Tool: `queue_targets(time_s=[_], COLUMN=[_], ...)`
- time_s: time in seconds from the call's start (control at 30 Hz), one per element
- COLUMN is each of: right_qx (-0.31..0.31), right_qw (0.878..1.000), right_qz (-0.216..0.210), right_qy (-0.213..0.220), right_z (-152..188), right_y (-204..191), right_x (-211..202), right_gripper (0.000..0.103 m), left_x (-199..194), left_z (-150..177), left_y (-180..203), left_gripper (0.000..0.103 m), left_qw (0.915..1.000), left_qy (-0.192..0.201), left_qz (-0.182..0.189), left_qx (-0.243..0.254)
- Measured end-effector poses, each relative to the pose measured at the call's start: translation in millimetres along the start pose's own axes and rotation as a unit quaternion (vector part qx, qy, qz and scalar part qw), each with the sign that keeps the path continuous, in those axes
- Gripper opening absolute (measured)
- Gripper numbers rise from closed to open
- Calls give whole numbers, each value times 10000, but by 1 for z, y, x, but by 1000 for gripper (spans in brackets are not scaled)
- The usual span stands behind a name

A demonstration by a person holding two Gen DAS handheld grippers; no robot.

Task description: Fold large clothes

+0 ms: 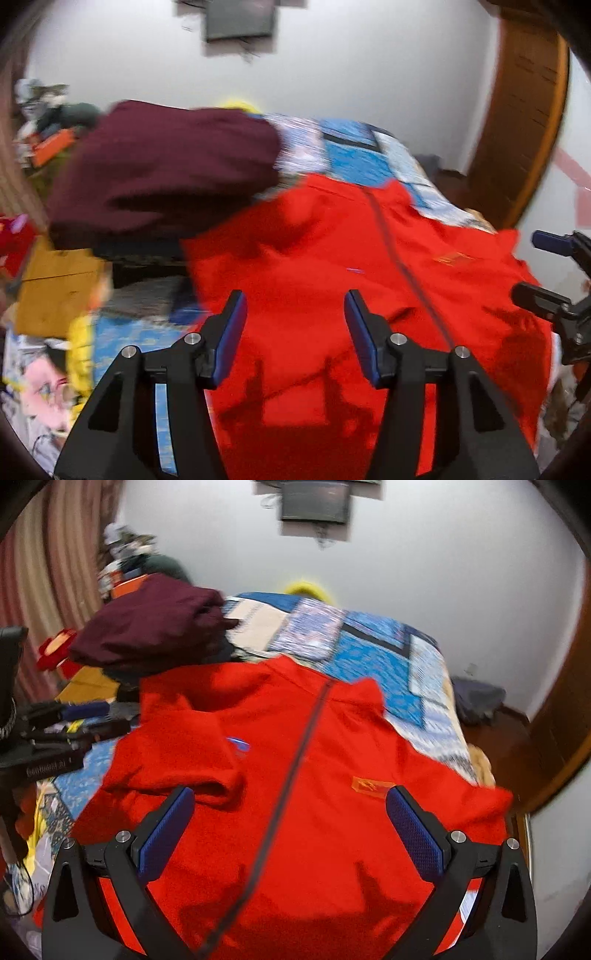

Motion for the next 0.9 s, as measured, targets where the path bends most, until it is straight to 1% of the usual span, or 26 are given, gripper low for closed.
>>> queue_targets(time_s=[0.07, 0.23, 0.27, 0.33, 0.37, 0.4, 0.47, 0.5, 0.53, 0.67, 0.77, 0.83, 0.87, 0.9], right_qx=[-249, -931, -1173, -1432, -1599, -1666, -1927, -2001, -2163, -2598, -2866, -2971, -3034, -3077], right_qw=[9995, 9934, 9900, 9848, 9798, 9770, 9664, 9634, 9573, 9387, 9264, 9212, 9188, 9184], right_qz=[-201, -629, -717, -856, -998, -1089, -1311, -1343, -1373, -1483, -1506, -1534, -1515, -1475], right_qy=[-9, -229, -321, -487, -668, -761, -1087, -1175, -1340, -1714, -1922, -1989, -2020, -2000], right_z=[-7, -15, -16, -13, -11, -9, -2, 2, 6, 24, 34, 38, 41, 42], right_y=[-22, -77, -93, -112, -127, -134, -158, -165, -176, -204, -220, -226, -230, -233], right_x=[4, 28, 38, 50, 63, 67, 88, 92, 104, 129, 146, 151, 156, 158], right_gripper=[103, 103, 103, 103, 103, 102, 101, 101, 101, 101, 96, 90, 90, 87], left_x=[-11, -27, -28, -32, -33, -33, -32, -31, -31, -28, -24, -23, -21, -20], left_z=[5, 28, 33, 45, 49, 55, 64, 69, 73, 89, 101, 107, 110, 112], left_y=[-27, -73, -78, -93, -98, -105, -112, -117, -122, -137, -147, -151, -152, -154], left_gripper=[54, 54, 54, 54, 54, 54, 54, 54, 54, 54, 54, 54, 54, 54], left_qw=[9995, 9969, 9964, 9954, 9950, 9943, 9932, 9926, 9922, 9897, 9874, 9862, 9856, 9850], left_qy=[84, 76, 63, 17, -13, -57, -103, -147, -187, -318, -425, -478, -506, -537], left_qz=[-304, -686, -736, -795, -809, -847, -927, -941, -942, -987, -1042, -1062, -1054, -1045], left_qx=[-101, -367, -413, -540, -592, -638, -698, -752, -792, -984, -1109, -1177, -1219, -1260])
Point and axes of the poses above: each gripper's, at about its wrist camera, not at the fingertips, and x roughly the way its jaws point, y to its right, z to its underside, the point moved 5 cm from there along x, roughly the way its jaws point, and after that the axes turned 5 degrees about y, right-handed, at the moved point
